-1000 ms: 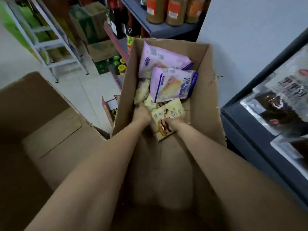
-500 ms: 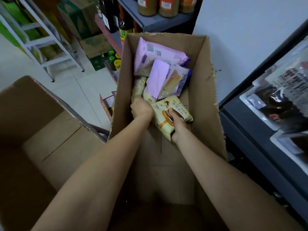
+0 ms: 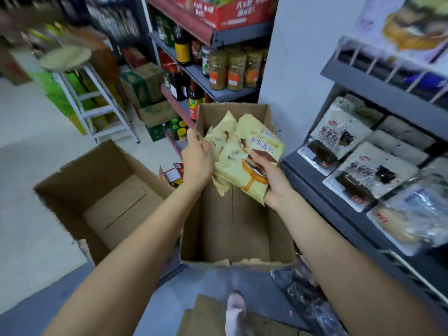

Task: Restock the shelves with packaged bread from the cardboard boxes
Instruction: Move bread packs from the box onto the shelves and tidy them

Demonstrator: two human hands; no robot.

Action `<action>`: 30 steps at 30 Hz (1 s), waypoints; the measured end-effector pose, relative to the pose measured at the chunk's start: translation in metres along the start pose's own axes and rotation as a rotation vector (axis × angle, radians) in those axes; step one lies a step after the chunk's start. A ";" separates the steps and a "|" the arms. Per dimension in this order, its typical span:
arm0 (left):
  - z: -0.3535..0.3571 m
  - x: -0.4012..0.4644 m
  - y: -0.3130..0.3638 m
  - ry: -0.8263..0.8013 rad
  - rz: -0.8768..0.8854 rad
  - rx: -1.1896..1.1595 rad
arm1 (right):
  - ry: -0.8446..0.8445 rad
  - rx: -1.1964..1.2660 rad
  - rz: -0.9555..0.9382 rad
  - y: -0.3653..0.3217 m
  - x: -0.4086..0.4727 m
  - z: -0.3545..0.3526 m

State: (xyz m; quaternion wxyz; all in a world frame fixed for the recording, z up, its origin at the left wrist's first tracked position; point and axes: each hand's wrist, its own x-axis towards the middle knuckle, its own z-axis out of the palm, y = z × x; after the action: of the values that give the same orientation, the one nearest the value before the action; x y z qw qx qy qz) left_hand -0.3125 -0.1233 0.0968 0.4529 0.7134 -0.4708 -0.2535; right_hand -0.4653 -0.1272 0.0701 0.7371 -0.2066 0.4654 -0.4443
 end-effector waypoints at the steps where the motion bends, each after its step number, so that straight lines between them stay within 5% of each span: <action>1: -0.011 -0.013 0.009 0.006 0.002 -0.055 | -0.019 0.011 -0.035 -0.002 -0.022 0.001; 6: -0.052 -0.093 0.066 -0.052 0.037 -0.346 | 0.002 0.025 -0.226 -0.025 -0.150 -0.002; 12: -0.073 -0.182 0.151 -0.390 0.068 -0.741 | 0.189 0.035 -0.451 -0.053 -0.292 -0.039; 18: -0.054 -0.271 0.243 -0.757 0.271 -0.168 | 0.346 0.021 -0.645 -0.078 -0.422 -0.103; 21: -0.024 -0.321 0.280 -0.896 0.338 -0.160 | 0.412 0.042 -0.704 -0.089 -0.477 -0.144; 25: 0.033 -0.399 0.323 -0.861 0.405 -0.261 | 0.576 -0.012 -0.876 -0.107 -0.545 -0.207; 30: 0.097 -0.488 0.373 -0.726 0.504 -0.285 | 1.042 -0.193 -1.132 -0.141 -0.625 -0.308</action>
State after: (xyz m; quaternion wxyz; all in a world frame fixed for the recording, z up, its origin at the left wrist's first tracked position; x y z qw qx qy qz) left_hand -0.7630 0.2222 0.3504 0.3998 0.3725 -0.7180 -0.4312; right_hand -0.9063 0.3630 0.3372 0.0626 -0.2407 0.6124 -0.7504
